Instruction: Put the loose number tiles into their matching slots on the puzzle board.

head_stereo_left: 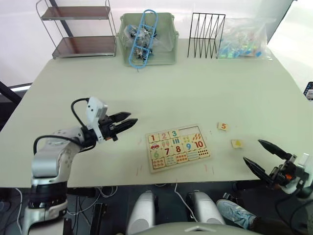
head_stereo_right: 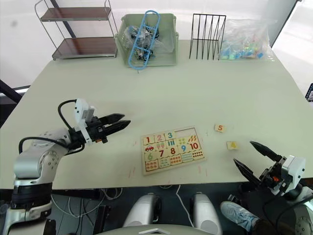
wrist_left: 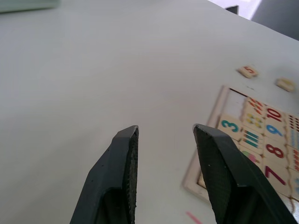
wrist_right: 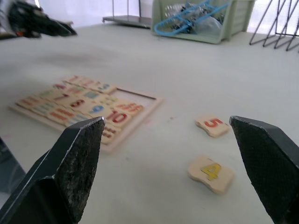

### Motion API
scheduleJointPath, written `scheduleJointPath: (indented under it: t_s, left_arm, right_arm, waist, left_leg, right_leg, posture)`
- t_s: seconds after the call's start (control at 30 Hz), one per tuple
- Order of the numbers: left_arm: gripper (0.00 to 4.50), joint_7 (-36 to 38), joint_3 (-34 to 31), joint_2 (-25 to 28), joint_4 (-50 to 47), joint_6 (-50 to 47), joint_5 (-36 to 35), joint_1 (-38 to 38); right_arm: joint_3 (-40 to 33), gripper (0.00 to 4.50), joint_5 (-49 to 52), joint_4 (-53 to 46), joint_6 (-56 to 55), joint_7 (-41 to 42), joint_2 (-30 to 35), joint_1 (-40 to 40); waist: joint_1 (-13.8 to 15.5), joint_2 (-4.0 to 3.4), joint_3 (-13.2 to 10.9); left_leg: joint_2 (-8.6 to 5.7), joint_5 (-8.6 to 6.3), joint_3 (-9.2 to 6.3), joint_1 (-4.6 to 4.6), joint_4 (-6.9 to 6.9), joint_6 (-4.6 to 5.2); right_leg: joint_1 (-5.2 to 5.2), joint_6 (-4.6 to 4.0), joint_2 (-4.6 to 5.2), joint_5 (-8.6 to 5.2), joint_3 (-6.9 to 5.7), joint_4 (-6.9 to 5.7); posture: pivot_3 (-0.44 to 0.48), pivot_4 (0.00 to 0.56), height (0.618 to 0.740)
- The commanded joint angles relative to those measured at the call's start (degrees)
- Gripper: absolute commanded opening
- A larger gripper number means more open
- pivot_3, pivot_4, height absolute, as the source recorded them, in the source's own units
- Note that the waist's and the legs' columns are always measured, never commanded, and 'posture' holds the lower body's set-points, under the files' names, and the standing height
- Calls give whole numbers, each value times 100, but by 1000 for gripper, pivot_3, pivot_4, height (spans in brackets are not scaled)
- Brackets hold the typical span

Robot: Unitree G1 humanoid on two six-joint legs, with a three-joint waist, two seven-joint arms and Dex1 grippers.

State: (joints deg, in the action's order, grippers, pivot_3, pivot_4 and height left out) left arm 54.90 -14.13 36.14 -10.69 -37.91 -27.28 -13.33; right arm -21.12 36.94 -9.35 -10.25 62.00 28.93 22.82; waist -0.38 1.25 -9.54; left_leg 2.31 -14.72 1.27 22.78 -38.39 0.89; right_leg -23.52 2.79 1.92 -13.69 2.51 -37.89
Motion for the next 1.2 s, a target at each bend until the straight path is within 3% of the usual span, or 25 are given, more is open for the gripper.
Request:
scheduleJointPath:
  t_s: [0.03,0.1,0.3,0.53,1.2]
  left_arm:
    - [3815,-487,-760,-471,-617,518,-198,1241]
    - [4354,-649,-921,-591,-709,566,-313,1532]
    - [4354,-831,-1389,-830,-1011,983,-493,2441]
    - [4354,-642,-1616,-543,-731,1902,-140,3194]
    - [4354,-691,-1380,-639,-480,2362,-258,3168]
  right_arm:
    - [-277,4500,-374,535,-16,-415,148,-263]
    - [-314,4500,-476,704,-85,-441,173,-303]
    - [-472,4500,-526,1184,-172,-309,349,-471]
    - [-575,4500,-417,1628,-255,52,494,-576]
    - [-471,4500,-463,1167,-137,184,429,-341]
  waist:
    - [-41,-1,2]
    - [-41,-2,2]
    - [-26,1,4]
    - [-28,1,5]
    - [-31,1,7]
  left_leg:
    - [-1,0,1,0,1,0]
    - [3,0,1,-5,4,0]
    - [1,0,5,-4,3,0]
    - [1,0,5,-5,4,0]
    - [2,-1,6,-5,4,0]
  right_leg:
    - [0,0,1,0,1,0]
    - [0,-1,-1,0,9,0]
    - [3,-21,3,-12,3,3]
    - [3,-24,1,-15,3,3]
    - [3,-23,1,-15,3,4]
  posture:
    - [0,150,740]
    - [0,150,740]
    - [0,150,740]
    - [0,150,740]
    - [0,150,740]
